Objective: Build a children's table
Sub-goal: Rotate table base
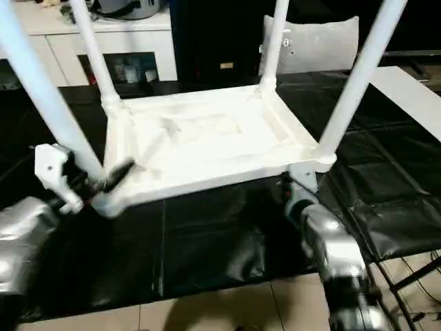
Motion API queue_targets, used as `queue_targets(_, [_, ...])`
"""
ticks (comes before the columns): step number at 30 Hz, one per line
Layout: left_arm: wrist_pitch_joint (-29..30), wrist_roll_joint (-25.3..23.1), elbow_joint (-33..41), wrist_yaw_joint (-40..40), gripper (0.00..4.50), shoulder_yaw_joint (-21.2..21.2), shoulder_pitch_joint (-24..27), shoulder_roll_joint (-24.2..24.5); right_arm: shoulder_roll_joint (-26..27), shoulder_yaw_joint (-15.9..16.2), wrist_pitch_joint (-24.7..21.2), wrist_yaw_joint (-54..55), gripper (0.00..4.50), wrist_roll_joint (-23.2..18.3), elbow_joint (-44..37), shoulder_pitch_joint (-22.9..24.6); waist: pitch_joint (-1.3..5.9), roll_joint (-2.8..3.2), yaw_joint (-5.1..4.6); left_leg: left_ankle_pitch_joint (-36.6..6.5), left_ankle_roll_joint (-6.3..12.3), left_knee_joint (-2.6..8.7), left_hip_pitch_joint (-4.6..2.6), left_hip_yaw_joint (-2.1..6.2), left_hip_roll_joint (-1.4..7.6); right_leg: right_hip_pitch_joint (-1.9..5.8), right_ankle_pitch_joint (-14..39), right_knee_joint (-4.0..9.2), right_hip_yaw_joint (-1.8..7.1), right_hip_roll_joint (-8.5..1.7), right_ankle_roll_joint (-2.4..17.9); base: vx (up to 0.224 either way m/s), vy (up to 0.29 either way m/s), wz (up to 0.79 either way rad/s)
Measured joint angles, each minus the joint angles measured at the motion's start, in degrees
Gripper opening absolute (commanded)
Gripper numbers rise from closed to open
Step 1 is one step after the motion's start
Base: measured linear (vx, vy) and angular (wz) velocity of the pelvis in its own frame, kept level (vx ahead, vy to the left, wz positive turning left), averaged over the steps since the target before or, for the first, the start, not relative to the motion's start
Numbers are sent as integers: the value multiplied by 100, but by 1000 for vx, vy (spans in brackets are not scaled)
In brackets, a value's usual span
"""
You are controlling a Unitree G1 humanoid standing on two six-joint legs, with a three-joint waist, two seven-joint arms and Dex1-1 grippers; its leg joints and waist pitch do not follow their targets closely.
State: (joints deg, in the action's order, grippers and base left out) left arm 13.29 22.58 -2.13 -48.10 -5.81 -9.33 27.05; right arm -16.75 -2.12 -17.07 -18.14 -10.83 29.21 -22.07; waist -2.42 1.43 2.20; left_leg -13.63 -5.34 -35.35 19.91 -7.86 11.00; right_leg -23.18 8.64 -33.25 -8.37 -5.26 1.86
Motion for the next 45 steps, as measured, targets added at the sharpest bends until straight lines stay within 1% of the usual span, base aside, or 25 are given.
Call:
queue_targets(2, [195, 153, 134, -325, 445, 182, 64, 16, 0, 25, 147, -94, 450, 48, 234, -84, 0, -1, 16, 1, 0, 0, -2, -27, 6, -2, 0, -4, 7, -4, 0, 0, 0, 0])
queue_targets(4, [333, 270, 271, -550, 445, 309, 124, 81, 0, 64, 300, -228, 450, 139, 600, -255, -8, -39, -1, 3, -1, -1, -9, -42, 7, -11, 0, -23, 26, -4, 0, 0, 0, 0])
queue_targets(6, [389, 319, 446, -663, 445, 415, 185, 98, -15, 98, 441, -343, 450, 209, 874, -378, -13, -63, -18, 4, -1, -2, -15, -48, 7, -13, 0, -24, 32, -4, -1, 0, 0, 0])
queue_targets(8, [502, 428, 642, -796, 445, 593, 170, 92, 20, 181, 630, -494, 450, 281, 1210, -576, -37, -106, -49, 5, -2, -1, -42, -65, 7, -16, 3, -47, 63, -1, -5, 0, 0, 0])
queue_targets(10, [660, 540, 800, -912, 445, 768, 120, 42, 109, 258, 782, -632, 450, 324, 1381, -718, -58, -149, -97, 4, -3, -1, -66, -79, 7, -29, 7, -78, 109, 3, -11, 0, 0, 0])
queue_targets(12, [899, 707, 945, -964, 445, 883, 50, -13, 224, 297, 911, -764, 450, 377, 1467, -800, -66, -164, -151, 5, -3, -1, -78, -86, 7, -32, 6, -88, 123, 6, -11, 0, 0, 0])
queue_targets(13, [1067, 789, 1058, -999, 445, 956, -4, -35, 301, 380, 1002, -866, 450, 389, 1511, -842, -66, -169, -194, 5, -4, -1, -79, -90, 7, -35, 5, -88, 127, 7, -8, 0, 0, 0])
queue_targets(16, [1302, 888, 1258, -1084, 445, 1143, -40, -44, 468, 491, 1155, -1069, 450, 423, 1605, -949, -65, -178, -280, 5, -4, -1, -79, -99, 8, -50, 2, -96, 139, 10, -4, 0, 0, 0])
queue_targets(18, [1356, 921, 1267, -1132, 445, 1231, -50, -78, 562, 502, 1243, -1157, 450, 430, 1667, -990, -65, -178, -302, 5, -4, -1, -77, -101, 10, -55, 2, -98, 141, 14, -4, 0, 0, 0])
queue_targets(20, [1408, 920, 1253, -1155, 445, 1308, -122, -127, 678, 534, 1346, -1255, 450, 453, 1787, -1077, -69, -194, -318, 6, -3, -1, -72, -107, 11, -68, 1, -108, 147, 14, -2, 0, 0, 0])
queue_targets(22, [1431, 915, 1244, -1170, 445, 1413, -221, -164, 772, 595, 1426, -1304, 450, 491, 1881, -1153, -69, -210, -325, 7, -5, -1, -71, -112, 11, -74, 1, -112, 153, 14, -1, 0, 0, 0])
queue_targets(27, [1553, 916, 1246, -1176, 445, 1640, -385, -359, 918, 672, 1549, -1336, 450, 601, 1906, -1174, -73, -232, -317, 6, -5, -1, -70, -118, 11, -76, 2, -112, 157, 13, -1, 0, 0, 0])
queue_targets(29, [1579, 918, 1248, -1184, 445, 1742, -446, -434, 951, 704, 1591, -1363, 450, 619, 1942, -1202, -73, -233, -317, 6, -5, -1, -71, -122, 11, -77, 2, -112, 160, 13, -1, 0, 0, 0])
queue_targets(32, [1552, 840, 1173, -1177, 445, 1919, -588, -696, 964, 692, 1682, -1365, 450, 634, 2059, -1242, -73, -233, -278, 6, -4, -1, -71, -130, 11, -77, 2, -112, 160, 12, 1, 0, 0, 0])
queue_targets(36, [1500, 767, 1071, -1148, 445, 2104, -736, -977, 1013, 691, 1730, -1366, 450, 663, 2062, -1241, -73, -232, -283, 6, -5, -1, -73, -136, 14, -79, 2, -115, 160, 14, 1, 0, 0, 0])
queue_targets(39, [1194, 510, 757, -855, 445, 2179, -947, -1297, 1018, 680, 1752, -1361, 450, 685, 2066, -1240, -73, -232, -250, 7, -4, -2, -73, -143, 14, -76, 1, -114, 160, 14, 2, 0, 0, 0])
queue_targets(41, [1018, 360, 556, -713, 445, 2181, -1115, -1393, 1051, 617, 1673, -1561, 450, 573, 2033, -1213, -72, -229, -257, 7, -5, -2, -76, -143, 14, -76, 0, -115, 160, 14, 5, 0, 0, 0])
queue_targets(43, [953, 298, 492, -654, 445, 2179, -1154, -1453, 1055, 537, 1547, -1829, 450, 402, 1916, -1117, -70, -223, -256, 7, -5, -2, -76, -141, 18, -77, 0, -115, 160, 16, 3, 0, 0, 0])
queue_targets(45, [873, 235, 415, -586, 445, 2188, -1156, -1596, 1048, 508, 1568, -1834, 450, 385, 1875, -1062, -68, -219, -234, 6, -4, -2, -74, -140, 18, -77, 0, -113, 159, 16, 4, 0, 0, 0])
